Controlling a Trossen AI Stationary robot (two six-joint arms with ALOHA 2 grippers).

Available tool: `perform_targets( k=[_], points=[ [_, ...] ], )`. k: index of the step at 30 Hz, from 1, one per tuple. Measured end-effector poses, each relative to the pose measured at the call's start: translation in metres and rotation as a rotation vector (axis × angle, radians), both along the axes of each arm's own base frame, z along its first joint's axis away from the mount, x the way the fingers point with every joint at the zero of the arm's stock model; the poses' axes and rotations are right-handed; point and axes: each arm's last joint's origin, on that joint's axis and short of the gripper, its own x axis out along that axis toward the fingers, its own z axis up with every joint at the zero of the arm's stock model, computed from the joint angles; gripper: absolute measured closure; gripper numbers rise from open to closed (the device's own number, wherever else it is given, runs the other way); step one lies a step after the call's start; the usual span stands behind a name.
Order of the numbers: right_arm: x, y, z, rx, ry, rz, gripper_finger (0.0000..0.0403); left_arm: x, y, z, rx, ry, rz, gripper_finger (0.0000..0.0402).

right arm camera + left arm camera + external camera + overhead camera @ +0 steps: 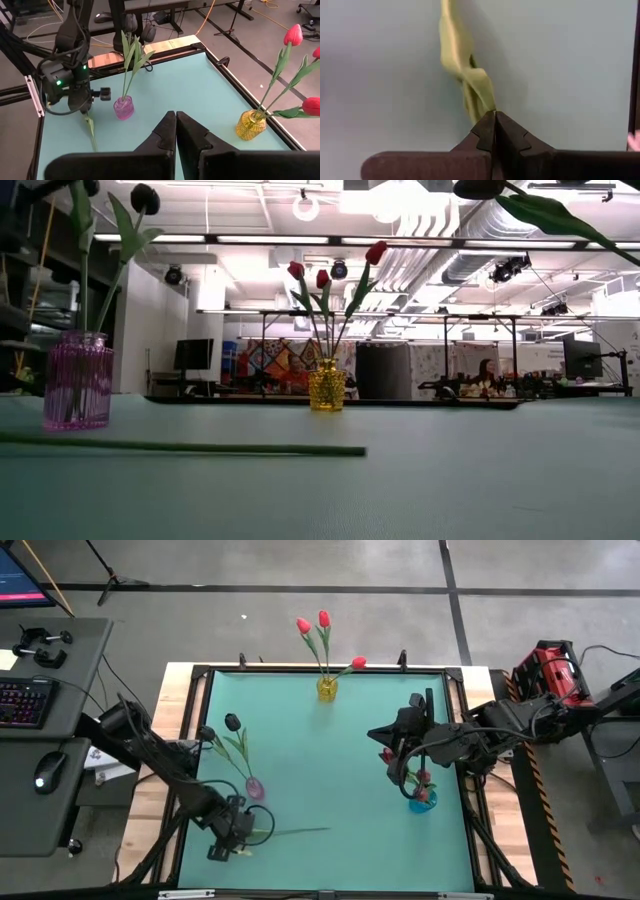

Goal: Sort flowers into vase by color
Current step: Put the black tulip into the violet vase

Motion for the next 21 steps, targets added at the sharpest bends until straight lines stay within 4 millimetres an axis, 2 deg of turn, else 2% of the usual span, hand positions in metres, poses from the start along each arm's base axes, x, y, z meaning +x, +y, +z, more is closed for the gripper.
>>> perform_targets(
  k=[8,15,21],
  points=[
    [0.000,0.000,0.000,-0.001,0.000,0.001,0.0403,0.032,0.006,-0.011,-0.034,-0.118,0.113,0.0401],
    [0.000,0.000,0.000,-0.002,0.001,0.001,0.0403,0.054,0.028,-0.009,0.000,-0.211,0.215,0.0401],
    [0.000,0.000,0.000,0.000,0.000,0.001,0.0403,0.063,0.042,-0.003,-0.046,-0.195,0.285,0.0401]
  ],
)
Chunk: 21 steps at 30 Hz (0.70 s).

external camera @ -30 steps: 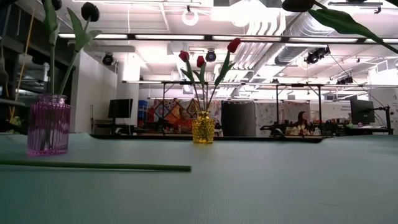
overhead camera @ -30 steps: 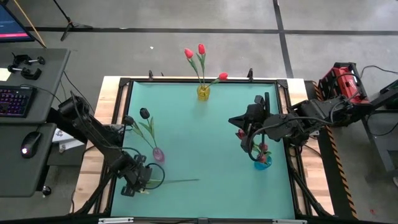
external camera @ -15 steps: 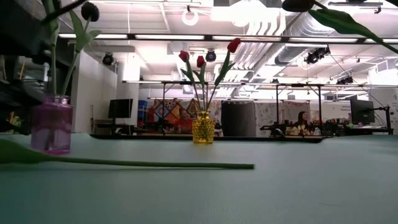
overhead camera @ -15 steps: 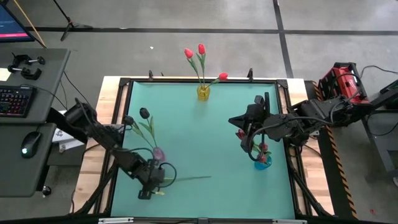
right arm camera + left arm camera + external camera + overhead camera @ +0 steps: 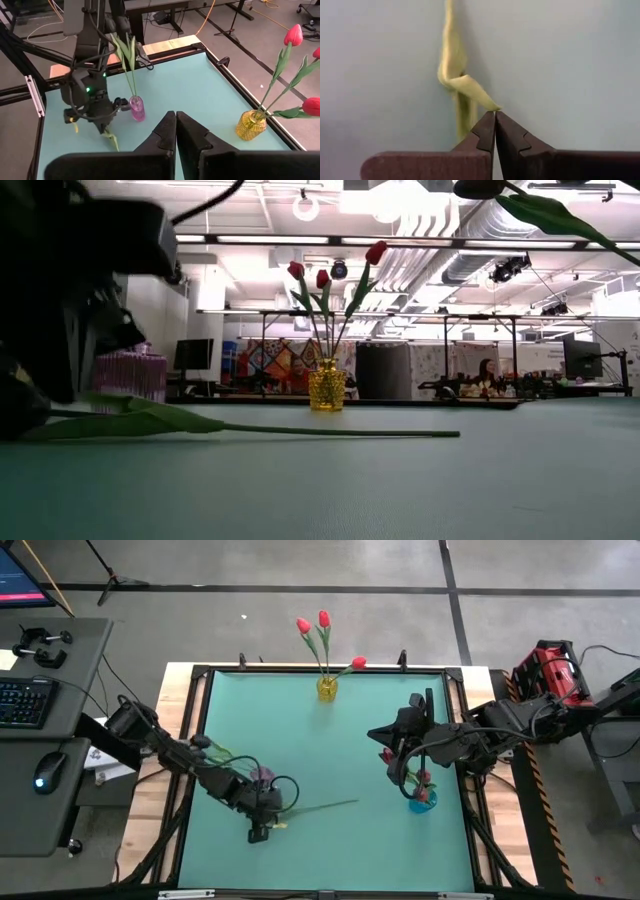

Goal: Sort flowers into vase by color
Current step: Put the black tulip into the violet vase

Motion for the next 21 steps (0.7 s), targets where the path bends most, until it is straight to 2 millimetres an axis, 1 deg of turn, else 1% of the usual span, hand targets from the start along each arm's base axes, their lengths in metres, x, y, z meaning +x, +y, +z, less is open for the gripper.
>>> perform_targets(
  k=[5,14,18,21],
  points=[
    [0.000,0.000,0.000,-0.007,-0.001,0.005,0.0403,0.009,-0.005,0.021,-0.049,-0.070,-0.043,0.0401],
    [0.000,0.000,0.000,-0.005,0.005,0.021,0.0403,0.025,-0.015,0.051,-0.064,-0.179,-0.103,0.0401],
    [0.000,0.000,0.000,-0.004,0.006,0.022,0.0403,0.033,-0.020,0.070,-0.074,-0.245,-0.142,0.0401],
    [0.000,0.001,0.000,-0.005,0.007,0.026,0.0403,0.041,-0.024,0.088,-0.080,-0.308,-0.172,0.0401]
  ],
)
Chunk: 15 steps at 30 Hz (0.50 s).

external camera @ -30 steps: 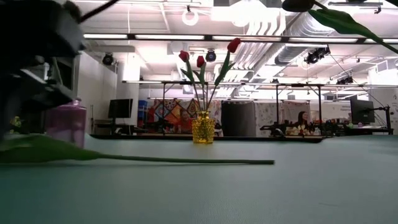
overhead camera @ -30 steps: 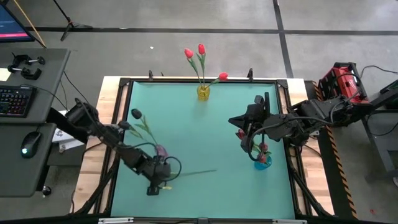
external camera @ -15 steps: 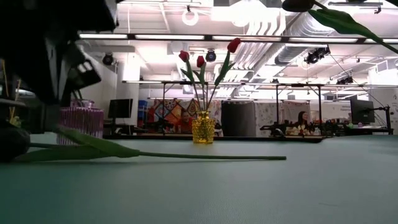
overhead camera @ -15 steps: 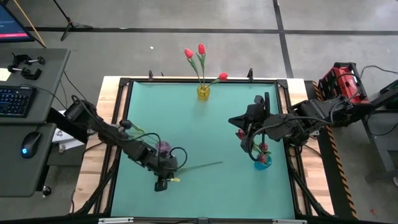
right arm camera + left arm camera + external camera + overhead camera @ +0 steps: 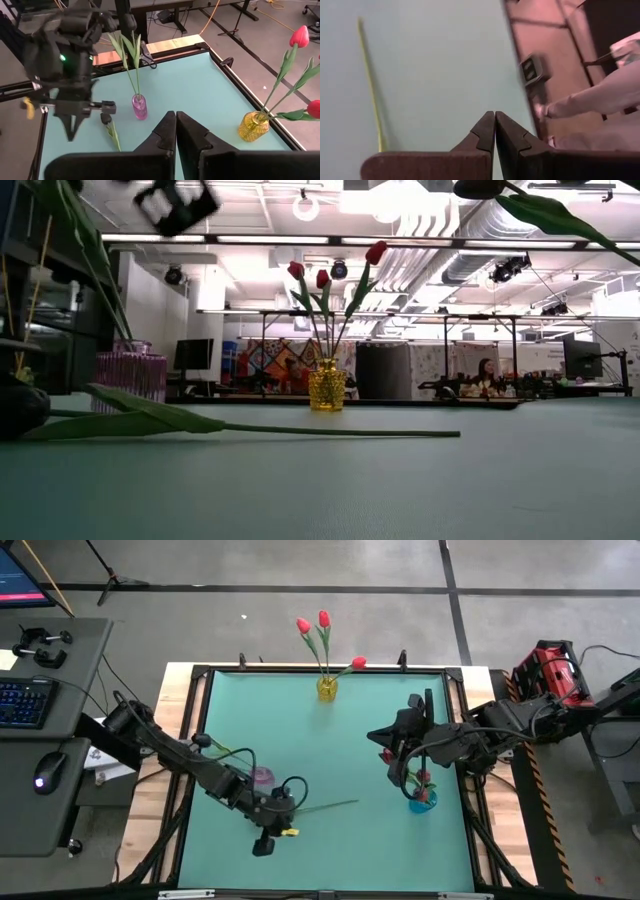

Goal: Sort flowers into vase by color
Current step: Put the black tulip into the violet vase

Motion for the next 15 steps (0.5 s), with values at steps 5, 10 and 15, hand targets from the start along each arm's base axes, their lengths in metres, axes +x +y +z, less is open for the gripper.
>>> perform_targets(
  k=[5,10,15],
  points=[
    [0.000,0.000,0.000,0.000,0.000,0.000,0.0403,0.011,-0.006,0.035,-0.005,-0.124,-0.050,0.0401],
    [0.000,0.000,0.000,0.002,-0.002,-0.002,0.0403,0.020,-0.009,0.077,0.012,-0.273,-0.107,0.0401],
    [0.000,0.000,0.001,0.006,-0.008,-0.002,0.0403,0.011,0.009,0.140,0.096,-0.357,-0.122,0.0401]
  ],
)
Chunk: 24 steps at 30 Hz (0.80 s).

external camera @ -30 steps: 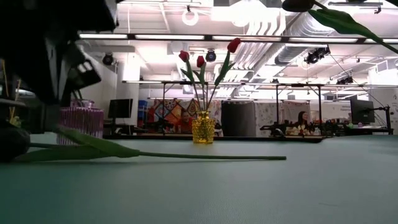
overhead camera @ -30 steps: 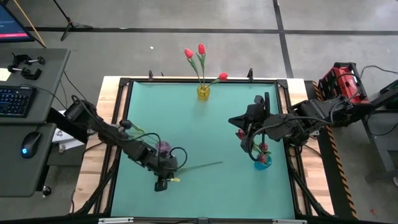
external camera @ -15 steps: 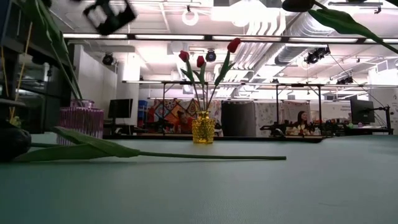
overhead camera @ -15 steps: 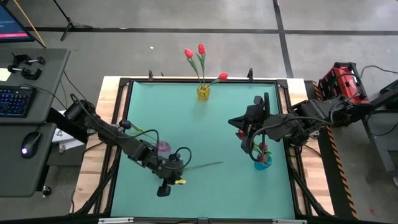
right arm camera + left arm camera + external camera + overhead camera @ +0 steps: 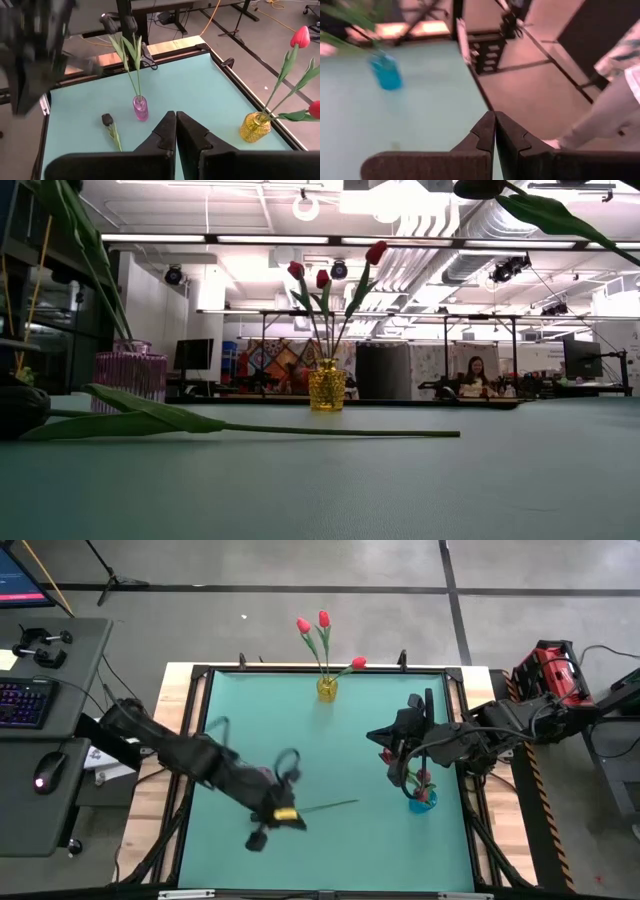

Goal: Sort flowers into vase by color
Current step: Put the black tulip into the violet vase

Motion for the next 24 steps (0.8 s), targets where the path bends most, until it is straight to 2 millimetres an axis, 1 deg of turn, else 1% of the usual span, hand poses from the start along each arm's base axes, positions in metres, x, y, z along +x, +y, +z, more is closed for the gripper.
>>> perform_targets(
  k=[2,5,8,10,12,14,17,19,21,22,24],
  points=[
    [0.001,0.000,0.000,0.012,-0.011,-0.005,0.0403,-0.013,0.012,0.029,0.022,-0.036,0.033,0.0401],
    [0.008,-0.002,0.000,0.017,-0.028,-0.019,0.0402,-0.041,0.029,0.070,0.028,-0.142,0.095,0.0401],
    [0.021,-0.013,0.000,0.021,-0.050,-0.035,0.0394,-0.072,0.046,0.100,-0.005,-0.269,0.179,0.0401],
    [0.032,-0.025,-0.001,0.018,-0.051,-0.042,0.0377,-0.092,0.055,0.113,-0.038,-0.320,0.237,0.0401],
    [0.042,-0.042,-0.004,0.021,-0.042,-0.045,0.0352,-0.109,0.061,0.122,-0.074,-0.354,0.281,0.0401],
    [0.054,-0.064,-0.007,0.041,-0.035,-0.045,0.0322,-0.121,0.064,0.127,-0.093,-0.380,0.296,0.0401],
    [0.071,-0.100,-0.016,0.089,-0.015,-0.039,0.0277,-0.133,0.063,0.131,-0.105,-0.402,0.300,0.0401],
    [0.087,-0.122,-0.030,0.152,0.022,-0.011,0.0250,-0.136,0.060,0.132,-0.103,-0.404,0.304,0.0401],
    [0.105,-0.139,-0.047,0.224,0.055,0.040,0.0227,-0.136,0.055,0.130,-0.103,-0.398,0.307,0.0402],
    [0.116,-0.144,-0.057,0.267,0.073,0.072,0.0217,-0.135,0.053,0.129,-0.102,-0.393,0.307,0.0401],
    [0.137,-0.149,-0.076,0.349,0.092,0.161,0.0203,-0.132,0.048,0.127,-0.095,-0.383,0.304,0.0401]
  ],
)
